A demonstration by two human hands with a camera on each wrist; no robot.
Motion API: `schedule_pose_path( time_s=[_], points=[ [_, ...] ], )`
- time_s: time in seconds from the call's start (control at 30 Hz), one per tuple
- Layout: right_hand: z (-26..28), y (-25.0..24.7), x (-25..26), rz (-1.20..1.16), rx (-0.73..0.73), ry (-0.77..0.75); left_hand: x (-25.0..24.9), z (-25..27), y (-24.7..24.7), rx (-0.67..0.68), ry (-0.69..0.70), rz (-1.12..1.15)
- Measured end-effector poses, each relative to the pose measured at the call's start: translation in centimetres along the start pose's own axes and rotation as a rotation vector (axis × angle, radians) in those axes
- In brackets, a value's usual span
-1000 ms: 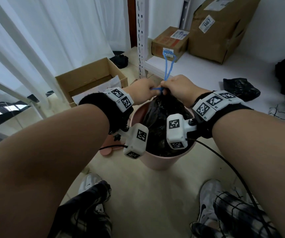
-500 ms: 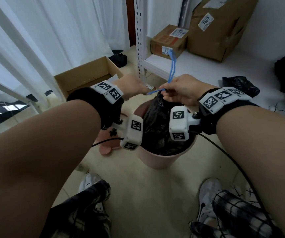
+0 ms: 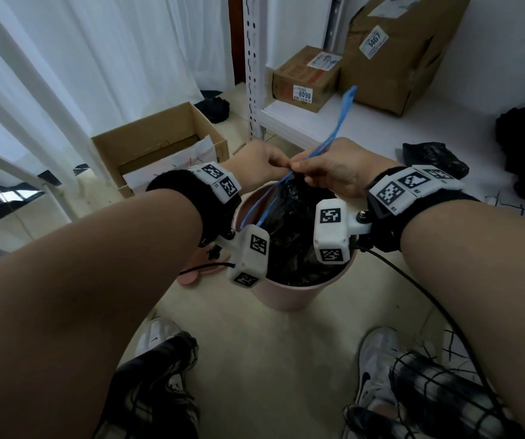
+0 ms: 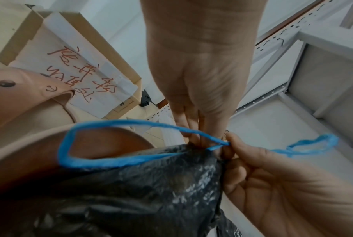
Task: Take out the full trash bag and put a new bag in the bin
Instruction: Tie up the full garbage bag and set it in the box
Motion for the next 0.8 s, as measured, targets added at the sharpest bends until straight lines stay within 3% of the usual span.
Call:
schedule_pose_path(
  time_s=[0.17, 0.33, 0.63, 0.8],
  points=[
    [0.6, -0.6, 0.4, 0.026, -0.01, -0.046, 0.0, -0.6, 0.5, -0.012, 0.036, 0.032],
    [0.6, -0.8, 0.4, 0.302, -0.031, -0.146, -0.2, -0.8, 0.4, 0.051, -0.027, 0.121],
    [-0.7, 0.3, -0.5, 0.603, -0.199, -0.337, -0.8, -0.3, 0.8, 0.002, -0.038, 0.218],
    [-0.5, 0.8, -0.7, 0.602, -0.197, -0.401, -0.5, 0.1, 0.5, 0.134, -0.076, 0.42]
  ],
)
Point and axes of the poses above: each hand's wrist, its own z-axis away from the middle knuckle, its own y-axis out of the palm, x = y × z, the point moved 1 cm from there along -z, towards the middle knuckle, and after that the axes turned 13 degrees about -y, right-handed, at the moved point
